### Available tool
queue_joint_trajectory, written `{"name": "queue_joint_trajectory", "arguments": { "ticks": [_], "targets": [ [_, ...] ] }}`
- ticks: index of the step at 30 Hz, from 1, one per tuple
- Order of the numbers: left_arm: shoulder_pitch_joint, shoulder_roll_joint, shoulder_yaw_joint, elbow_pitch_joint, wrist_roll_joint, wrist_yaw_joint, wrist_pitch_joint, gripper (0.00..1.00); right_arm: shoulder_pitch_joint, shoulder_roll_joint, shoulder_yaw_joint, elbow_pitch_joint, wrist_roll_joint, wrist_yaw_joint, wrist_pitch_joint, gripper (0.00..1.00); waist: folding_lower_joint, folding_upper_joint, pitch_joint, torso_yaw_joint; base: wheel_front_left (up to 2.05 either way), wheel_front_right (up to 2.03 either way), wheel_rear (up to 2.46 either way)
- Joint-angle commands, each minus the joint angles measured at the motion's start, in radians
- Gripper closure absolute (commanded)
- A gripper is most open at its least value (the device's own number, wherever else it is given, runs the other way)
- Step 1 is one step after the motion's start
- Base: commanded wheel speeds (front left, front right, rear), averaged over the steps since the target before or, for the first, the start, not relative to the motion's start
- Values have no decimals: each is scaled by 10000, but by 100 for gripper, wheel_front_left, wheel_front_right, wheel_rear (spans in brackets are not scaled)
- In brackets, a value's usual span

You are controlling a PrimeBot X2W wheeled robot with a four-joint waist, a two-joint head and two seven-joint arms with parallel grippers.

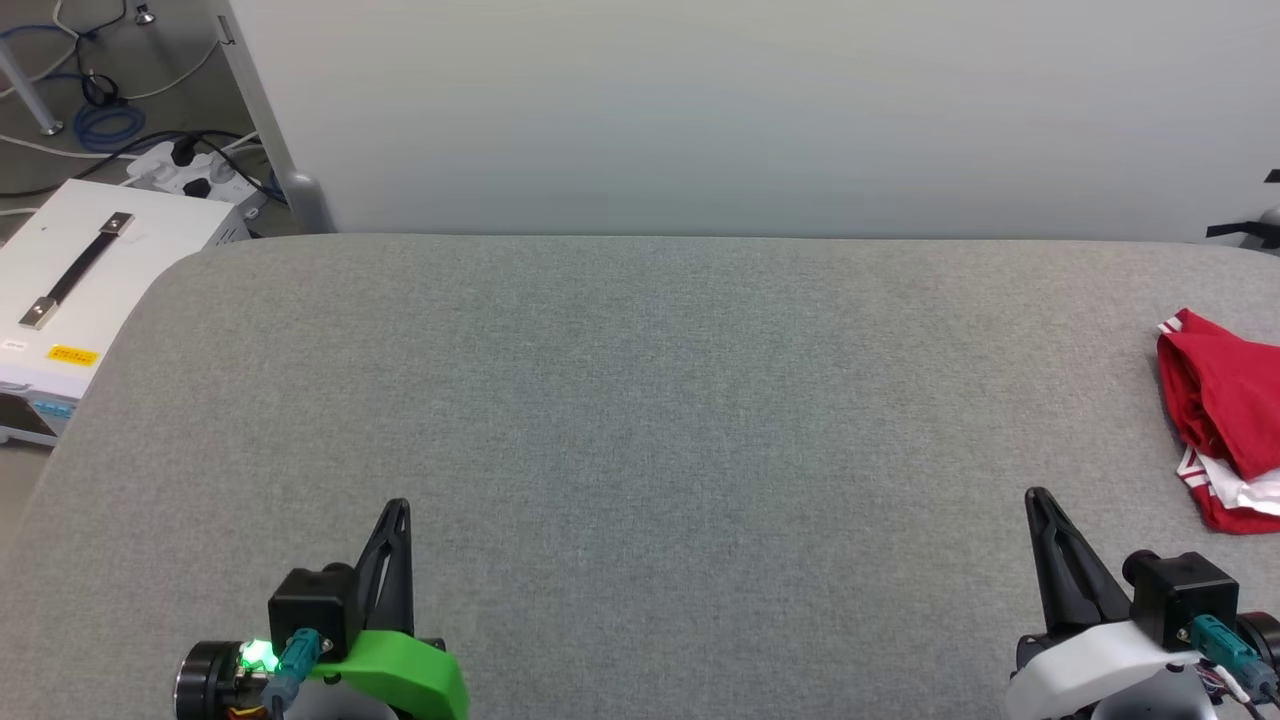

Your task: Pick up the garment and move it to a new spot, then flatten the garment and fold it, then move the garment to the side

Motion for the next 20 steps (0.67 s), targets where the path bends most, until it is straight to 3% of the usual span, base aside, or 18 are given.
{"name": "queue_joint_trajectory", "arguments": {
  "ticks": [1, 20],
  "targets": [
    [-231, -33, 59, -77, 68, 87, 74, 100, -240, 45, 13, 29, -143, -4, 76, 100, 0, 0, 5, -11, 0, 0, 0],
    [-414, -42, 108, -200, 202, 179, 456, 100, -488, 85, 48, 56, -388, -5, 467, 100, 0, 0, 61, -147, 0, 0, 0]
  ]
}}
